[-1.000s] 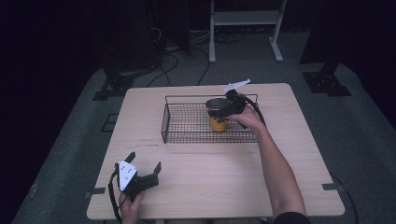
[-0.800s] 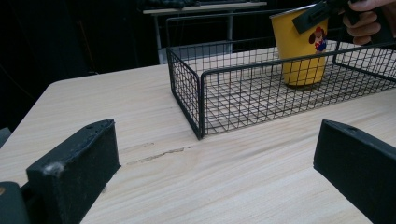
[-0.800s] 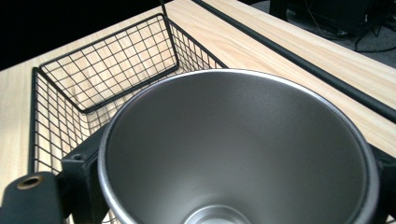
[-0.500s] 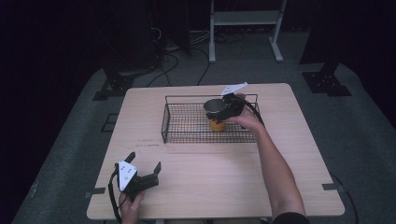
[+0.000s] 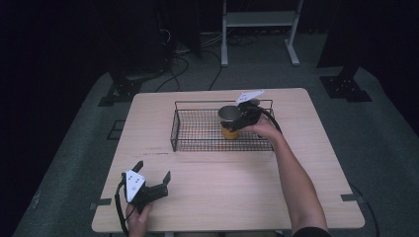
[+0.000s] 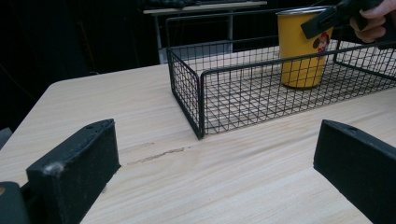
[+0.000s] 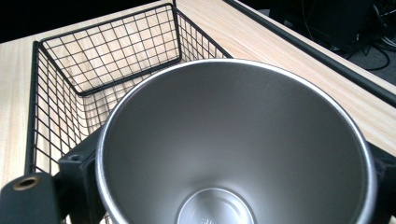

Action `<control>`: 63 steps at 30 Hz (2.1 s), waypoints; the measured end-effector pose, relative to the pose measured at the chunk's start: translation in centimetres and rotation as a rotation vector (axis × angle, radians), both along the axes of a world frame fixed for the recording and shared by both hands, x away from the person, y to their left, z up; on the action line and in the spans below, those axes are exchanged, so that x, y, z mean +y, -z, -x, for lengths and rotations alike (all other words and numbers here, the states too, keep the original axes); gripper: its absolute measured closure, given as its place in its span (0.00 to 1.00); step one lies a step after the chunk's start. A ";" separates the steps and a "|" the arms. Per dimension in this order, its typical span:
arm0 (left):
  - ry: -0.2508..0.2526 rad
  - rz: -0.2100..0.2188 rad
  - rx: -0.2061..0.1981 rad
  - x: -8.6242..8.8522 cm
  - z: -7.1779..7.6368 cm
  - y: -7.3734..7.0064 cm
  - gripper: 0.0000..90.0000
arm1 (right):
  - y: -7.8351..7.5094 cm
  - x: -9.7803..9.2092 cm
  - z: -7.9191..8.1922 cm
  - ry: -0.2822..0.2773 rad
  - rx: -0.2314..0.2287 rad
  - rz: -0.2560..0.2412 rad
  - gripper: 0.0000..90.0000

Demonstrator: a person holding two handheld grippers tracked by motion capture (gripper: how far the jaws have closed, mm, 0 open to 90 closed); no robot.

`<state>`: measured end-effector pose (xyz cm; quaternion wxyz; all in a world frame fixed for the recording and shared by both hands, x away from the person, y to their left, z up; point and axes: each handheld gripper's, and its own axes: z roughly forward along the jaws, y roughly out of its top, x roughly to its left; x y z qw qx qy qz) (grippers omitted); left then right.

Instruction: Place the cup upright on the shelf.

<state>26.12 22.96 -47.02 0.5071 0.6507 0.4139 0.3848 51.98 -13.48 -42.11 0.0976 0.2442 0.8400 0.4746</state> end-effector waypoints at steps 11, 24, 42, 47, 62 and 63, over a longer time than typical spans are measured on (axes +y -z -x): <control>0.001 0.000 0.000 0.0 0.0 0.0 0.00 | -0.1 0.0 0.3 0.000 -0.009 0.015 0.03; 0.001 -0.003 0.002 0.0 0.0 0.0 0.00 | -0.7 -0.3 0.4 0.023 -0.023 -0.018 0.02; 0.001 -0.005 0.004 -0.1 -0.1 0.0 0.00 | -2.3 -1.1 0.7 0.034 -0.041 -0.088 0.02; 0.002 -0.009 0.005 -0.1 -0.1 0.0 0.00 | -3.0 -1.3 1.0 0.032 -0.056 -0.100 0.02; 0.000 -0.009 0.007 -0.1 -0.2 0.0 0.00 | -5.0 -2.7 2.3 0.016 -0.073 -0.140 0.02; 0.002 -0.009 0.007 -0.1 -0.2 0.0 0.00 | -5.0 -2.8 2.4 0.015 -0.074 -0.142 0.02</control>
